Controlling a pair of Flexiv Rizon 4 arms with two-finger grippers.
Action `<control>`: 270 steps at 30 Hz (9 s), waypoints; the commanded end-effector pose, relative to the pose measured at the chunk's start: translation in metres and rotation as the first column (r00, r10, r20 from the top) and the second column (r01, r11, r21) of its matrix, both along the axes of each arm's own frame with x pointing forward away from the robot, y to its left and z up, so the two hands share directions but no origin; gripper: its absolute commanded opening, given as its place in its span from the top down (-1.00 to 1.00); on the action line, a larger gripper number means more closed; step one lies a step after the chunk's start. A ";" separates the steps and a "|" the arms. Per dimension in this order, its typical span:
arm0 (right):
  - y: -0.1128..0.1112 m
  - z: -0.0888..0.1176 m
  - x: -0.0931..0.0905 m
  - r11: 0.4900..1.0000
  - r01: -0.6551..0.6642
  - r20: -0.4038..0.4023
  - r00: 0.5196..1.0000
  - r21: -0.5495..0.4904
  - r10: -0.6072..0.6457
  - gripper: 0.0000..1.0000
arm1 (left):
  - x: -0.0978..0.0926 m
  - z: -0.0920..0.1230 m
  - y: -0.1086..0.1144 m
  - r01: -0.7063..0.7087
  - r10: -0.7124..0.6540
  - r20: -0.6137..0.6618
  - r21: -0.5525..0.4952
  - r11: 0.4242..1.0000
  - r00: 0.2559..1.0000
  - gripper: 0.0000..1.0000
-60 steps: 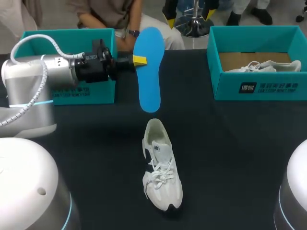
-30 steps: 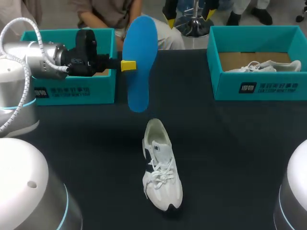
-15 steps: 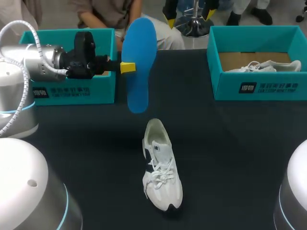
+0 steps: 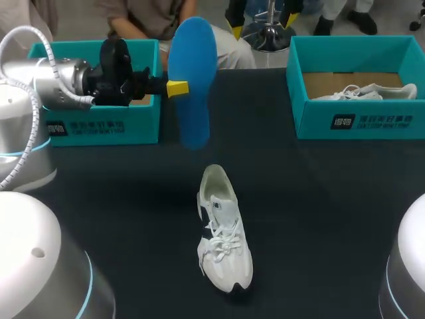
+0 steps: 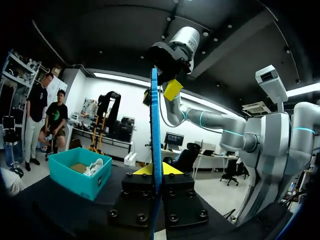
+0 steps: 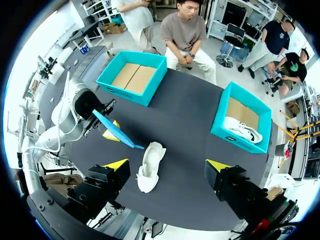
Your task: Take the shoe out of the shoebox, open the shoe tongue, remove and reinsert the insole, then place the shoe into the shoebox
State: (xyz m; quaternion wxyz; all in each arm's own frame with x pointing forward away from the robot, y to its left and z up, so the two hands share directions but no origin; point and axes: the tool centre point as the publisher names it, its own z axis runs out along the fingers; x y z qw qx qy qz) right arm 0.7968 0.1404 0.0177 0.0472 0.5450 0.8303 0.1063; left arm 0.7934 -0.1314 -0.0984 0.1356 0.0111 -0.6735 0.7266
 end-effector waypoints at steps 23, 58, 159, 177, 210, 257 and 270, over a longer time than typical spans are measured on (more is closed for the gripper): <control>0.000 0.000 0.001 1.000 0.001 -0.001 1.000 0.000 -0.001 -1.00 | -0.022 -0.007 0.024 0.085 -0.116 0.811 0.082 0.993 0.574 1.00; 0.000 0.000 0.001 1.000 0.001 -0.001 1.000 0.000 -0.001 -1.00 | -0.035 0.009 0.026 0.162 -0.213 0.952 0.179 0.970 0.219 1.00; 0.004 0.007 -0.012 0.794 0.061 -0.283 0.948 0.605 0.143 -1.00 | 0.015 0.005 0.023 0.022 -0.032 0.917 0.044 0.999 -0.397 1.00; 0.009 0.001 -0.014 0.794 0.009 -0.211 0.966 0.608 0.150 -1.00 | 0.015 0.005 0.023 0.022 -0.032 0.917 0.044 0.999 -0.397 1.00; 0.022 -0.016 -0.012 0.531 0.085 -0.223 0.954 0.843 0.202 -1.00 | 0.015 0.005 0.023 0.022 -0.032 0.917 0.044 0.999 -0.397 1.00; 0.065 -0.099 -0.001 0.419 0.137 -0.233 0.955 0.898 0.186 -1.00 | 0.015 0.005 0.023 0.022 -0.032 0.917 0.044 0.999 -0.397 1.00; 0.119 -0.097 -0.003 0.406 0.135 -0.248 0.938 0.904 0.242 -1.00 | 0.015 0.005 0.023 0.022 -0.032 0.917 0.044 0.999 -0.397 1.00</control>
